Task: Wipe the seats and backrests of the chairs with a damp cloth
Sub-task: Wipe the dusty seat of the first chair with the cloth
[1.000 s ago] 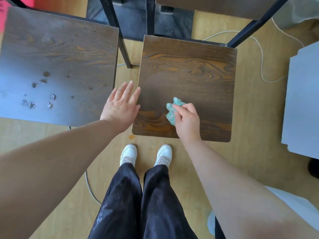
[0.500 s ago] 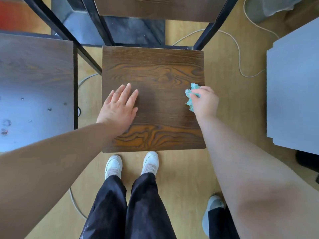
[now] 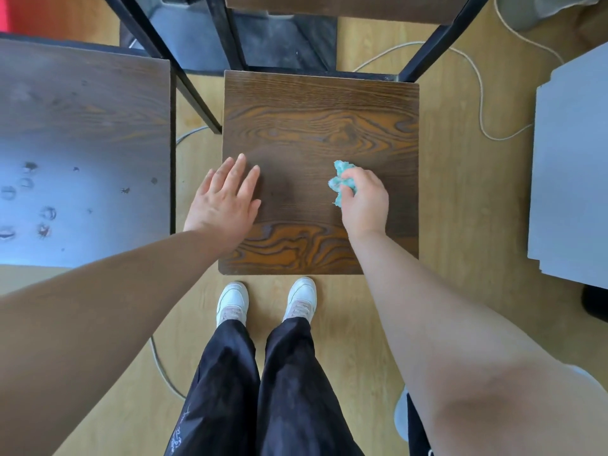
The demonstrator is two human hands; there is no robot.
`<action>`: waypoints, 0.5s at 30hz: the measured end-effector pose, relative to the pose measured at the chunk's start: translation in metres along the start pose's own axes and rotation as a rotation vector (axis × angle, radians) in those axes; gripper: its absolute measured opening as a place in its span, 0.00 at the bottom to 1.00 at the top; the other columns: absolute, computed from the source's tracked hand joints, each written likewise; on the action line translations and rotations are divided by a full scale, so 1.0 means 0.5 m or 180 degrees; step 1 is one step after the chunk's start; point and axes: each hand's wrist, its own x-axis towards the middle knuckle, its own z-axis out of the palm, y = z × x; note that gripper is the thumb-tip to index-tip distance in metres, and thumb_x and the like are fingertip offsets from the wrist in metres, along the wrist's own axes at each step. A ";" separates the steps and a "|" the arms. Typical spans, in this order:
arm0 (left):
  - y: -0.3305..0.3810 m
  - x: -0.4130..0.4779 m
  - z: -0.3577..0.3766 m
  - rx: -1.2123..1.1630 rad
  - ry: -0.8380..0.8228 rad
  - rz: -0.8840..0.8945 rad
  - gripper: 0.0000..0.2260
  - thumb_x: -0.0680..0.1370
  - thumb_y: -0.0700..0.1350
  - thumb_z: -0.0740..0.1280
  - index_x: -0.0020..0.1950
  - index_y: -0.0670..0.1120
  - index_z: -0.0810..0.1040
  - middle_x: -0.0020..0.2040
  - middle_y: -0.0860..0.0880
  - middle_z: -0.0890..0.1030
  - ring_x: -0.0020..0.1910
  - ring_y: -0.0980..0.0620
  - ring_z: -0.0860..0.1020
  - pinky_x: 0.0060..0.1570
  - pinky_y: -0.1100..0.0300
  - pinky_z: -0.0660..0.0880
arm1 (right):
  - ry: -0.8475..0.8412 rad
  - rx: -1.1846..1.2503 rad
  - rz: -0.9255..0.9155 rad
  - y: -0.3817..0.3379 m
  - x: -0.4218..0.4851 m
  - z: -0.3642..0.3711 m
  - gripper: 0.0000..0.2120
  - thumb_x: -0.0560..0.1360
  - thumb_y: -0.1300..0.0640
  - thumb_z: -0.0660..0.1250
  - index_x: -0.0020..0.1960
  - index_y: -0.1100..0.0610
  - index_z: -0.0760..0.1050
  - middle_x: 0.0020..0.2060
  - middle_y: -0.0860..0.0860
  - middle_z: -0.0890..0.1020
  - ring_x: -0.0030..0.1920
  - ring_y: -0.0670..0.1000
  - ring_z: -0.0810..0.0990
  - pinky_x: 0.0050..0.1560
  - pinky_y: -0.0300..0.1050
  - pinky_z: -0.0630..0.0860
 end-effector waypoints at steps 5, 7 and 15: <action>-0.054 -0.047 0.006 -0.0051 0.0008 -0.0120 0.26 0.85 0.53 0.50 0.81 0.47 0.51 0.82 0.44 0.50 0.80 0.45 0.48 0.78 0.47 0.50 | -0.0218 -0.0068 -0.0557 -0.062 -0.062 0.063 0.09 0.73 0.66 0.70 0.52 0.58 0.84 0.54 0.53 0.84 0.51 0.57 0.79 0.51 0.47 0.78; -0.075 -0.069 0.010 -0.0051 0.0004 -0.0168 0.26 0.85 0.53 0.49 0.81 0.47 0.50 0.82 0.44 0.49 0.80 0.44 0.48 0.78 0.47 0.49 | -0.0322 -0.0037 -0.0785 -0.084 -0.100 0.091 0.08 0.72 0.66 0.71 0.49 0.59 0.85 0.52 0.53 0.85 0.48 0.58 0.79 0.48 0.47 0.79; -0.145 -0.155 0.040 -0.0057 -0.0086 -0.0223 0.27 0.83 0.56 0.44 0.82 0.49 0.47 0.82 0.45 0.47 0.80 0.45 0.45 0.79 0.47 0.46 | -0.0919 0.0101 -0.1425 -0.139 -0.285 0.175 0.09 0.69 0.67 0.75 0.47 0.57 0.86 0.54 0.52 0.85 0.45 0.57 0.79 0.48 0.45 0.80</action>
